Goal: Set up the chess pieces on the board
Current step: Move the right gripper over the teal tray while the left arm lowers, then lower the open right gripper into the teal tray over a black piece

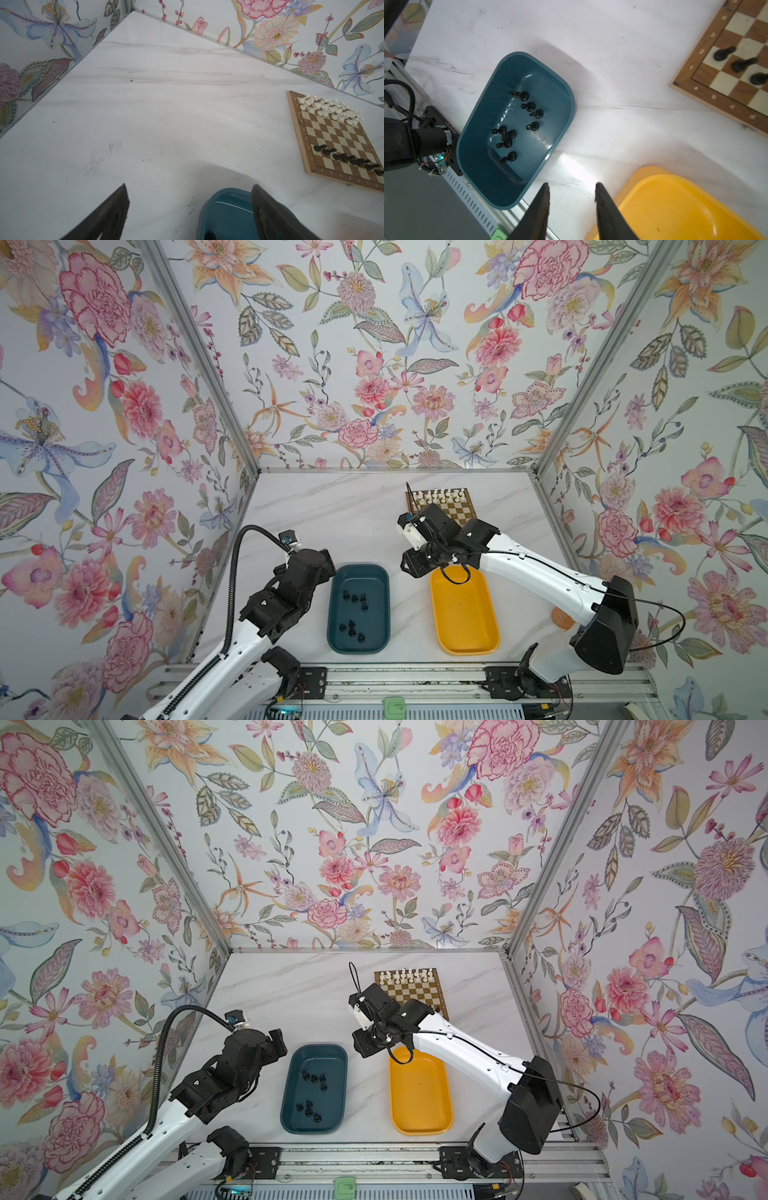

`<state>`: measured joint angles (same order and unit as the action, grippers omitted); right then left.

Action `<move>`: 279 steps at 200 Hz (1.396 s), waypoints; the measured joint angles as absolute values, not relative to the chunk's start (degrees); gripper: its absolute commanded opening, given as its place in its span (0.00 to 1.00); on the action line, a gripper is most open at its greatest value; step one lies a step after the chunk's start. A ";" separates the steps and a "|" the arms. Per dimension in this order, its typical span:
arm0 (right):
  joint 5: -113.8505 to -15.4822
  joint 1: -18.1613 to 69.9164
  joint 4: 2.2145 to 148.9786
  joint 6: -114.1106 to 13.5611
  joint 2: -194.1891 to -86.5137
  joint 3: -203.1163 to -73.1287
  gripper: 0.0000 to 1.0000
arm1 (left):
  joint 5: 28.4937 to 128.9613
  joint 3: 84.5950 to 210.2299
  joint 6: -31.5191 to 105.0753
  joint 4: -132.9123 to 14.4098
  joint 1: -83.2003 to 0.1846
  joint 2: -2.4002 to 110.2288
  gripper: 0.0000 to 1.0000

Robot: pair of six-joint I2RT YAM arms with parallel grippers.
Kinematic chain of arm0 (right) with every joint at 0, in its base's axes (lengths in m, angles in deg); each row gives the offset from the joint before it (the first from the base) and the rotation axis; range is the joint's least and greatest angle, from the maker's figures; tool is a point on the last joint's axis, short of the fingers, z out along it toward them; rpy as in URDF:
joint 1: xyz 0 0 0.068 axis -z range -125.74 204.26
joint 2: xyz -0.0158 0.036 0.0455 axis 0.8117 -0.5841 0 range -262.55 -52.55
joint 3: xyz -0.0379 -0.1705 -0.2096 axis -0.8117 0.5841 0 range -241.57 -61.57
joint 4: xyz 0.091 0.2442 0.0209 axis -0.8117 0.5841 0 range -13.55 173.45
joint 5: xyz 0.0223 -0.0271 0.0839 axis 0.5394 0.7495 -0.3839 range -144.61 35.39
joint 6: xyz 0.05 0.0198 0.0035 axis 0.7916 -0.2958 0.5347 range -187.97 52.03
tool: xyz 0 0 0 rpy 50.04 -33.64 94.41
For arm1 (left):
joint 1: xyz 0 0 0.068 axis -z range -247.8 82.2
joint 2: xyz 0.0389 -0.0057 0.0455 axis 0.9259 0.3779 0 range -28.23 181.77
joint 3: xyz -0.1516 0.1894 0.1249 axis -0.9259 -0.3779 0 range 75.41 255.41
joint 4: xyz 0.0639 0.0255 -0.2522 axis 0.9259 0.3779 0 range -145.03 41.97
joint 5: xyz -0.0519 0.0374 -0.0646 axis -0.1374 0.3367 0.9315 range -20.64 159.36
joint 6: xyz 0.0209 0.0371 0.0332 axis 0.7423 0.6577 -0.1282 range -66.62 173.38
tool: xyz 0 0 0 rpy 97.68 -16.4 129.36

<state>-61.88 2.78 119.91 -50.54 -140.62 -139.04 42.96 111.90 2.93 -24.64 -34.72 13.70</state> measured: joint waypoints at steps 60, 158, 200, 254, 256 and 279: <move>-60.96 -1.77 109.44 -47.18 -147.92 -138.60 0.36 | 50.13 109.80 5.33 -27.28 -44.40 20.06 0.82; -59.35 4.70 112.96 -47.88 -150.90 -142.25 0.50 | 62.59 112.82 12.28 -24.70 -47.39 19.89 0.62; -58.69 9.77 116.17 -49.30 -143.42 -142.19 0.51 | 63.73 113.52 9.83 -23.17 -43.09 22.43 0.62; -59.35 9.60 117.07 -51.77 -142.15 -141.27 0.48 | 64.21 109.17 3.54 -25.14 -41.14 22.45 0.74; -59.32 9.60 117.16 -51.96 -142.15 -141.27 0.48 | 64.12 109.17 3.67 -25.21 -41.14 22.45 0.75; -58.78 10.08 117.33 -52.51 -142.13 -140.64 0.48 | 62.39 109.61 3.39 -25.62 -41.14 22.75 0.80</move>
